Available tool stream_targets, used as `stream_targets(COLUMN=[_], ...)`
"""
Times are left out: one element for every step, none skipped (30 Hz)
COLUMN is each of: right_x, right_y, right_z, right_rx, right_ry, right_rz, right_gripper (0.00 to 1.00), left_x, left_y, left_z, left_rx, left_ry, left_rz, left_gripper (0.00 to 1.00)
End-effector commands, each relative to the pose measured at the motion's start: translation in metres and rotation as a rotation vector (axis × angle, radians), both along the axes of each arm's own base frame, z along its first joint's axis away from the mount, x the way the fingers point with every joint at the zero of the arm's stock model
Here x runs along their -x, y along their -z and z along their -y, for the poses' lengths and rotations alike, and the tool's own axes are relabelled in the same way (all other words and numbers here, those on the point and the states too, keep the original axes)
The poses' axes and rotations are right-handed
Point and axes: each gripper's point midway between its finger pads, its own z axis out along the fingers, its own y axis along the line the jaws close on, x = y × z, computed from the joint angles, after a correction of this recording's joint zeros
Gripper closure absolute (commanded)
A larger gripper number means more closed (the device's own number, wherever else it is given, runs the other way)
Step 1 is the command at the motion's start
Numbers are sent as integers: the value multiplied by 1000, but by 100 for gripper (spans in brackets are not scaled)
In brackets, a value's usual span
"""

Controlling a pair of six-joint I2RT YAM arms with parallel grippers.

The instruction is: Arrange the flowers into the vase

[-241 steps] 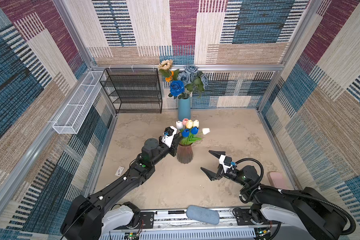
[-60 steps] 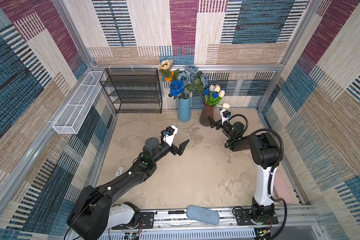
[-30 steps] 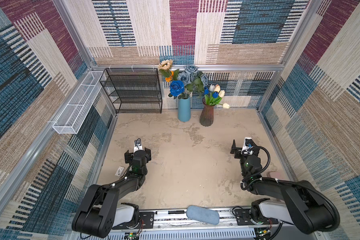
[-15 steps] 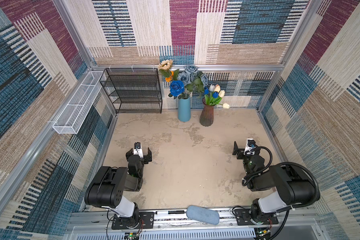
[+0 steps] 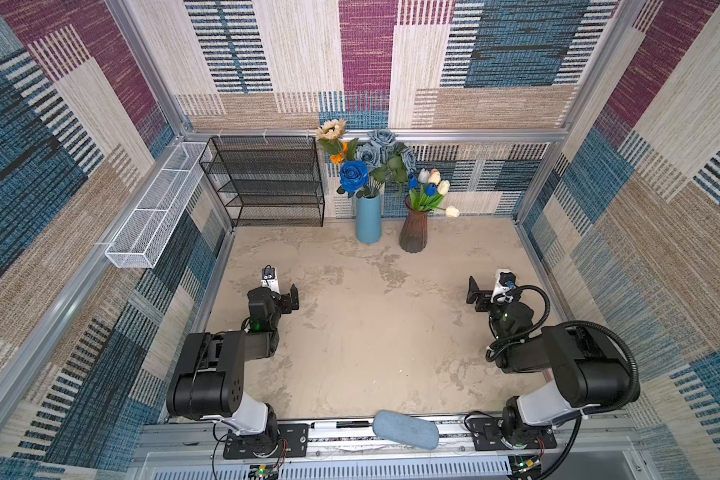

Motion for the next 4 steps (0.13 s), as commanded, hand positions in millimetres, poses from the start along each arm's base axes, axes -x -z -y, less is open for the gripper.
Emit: stream_targets(right_x=[-2,-1,0,1], right_y=[-3,-4,-4,-5], right_z=[-3,-3,-3,-3], right_rx=[-11,-10,-10,-9], right_ry=[-16,-16,-17,-17], right_rz=[10,15,17,19], right_gripper=[1,0,0,1], left_x=[-2,-3,-2,-2], left_y=[-2,-2,-2,-2], left_z=[3,3,3,3], left_rx=[25,24,24,24], left_ry=[12,12,12,13], left_rz=[4,4,4,3], left_gripper=[1,1,1,1])
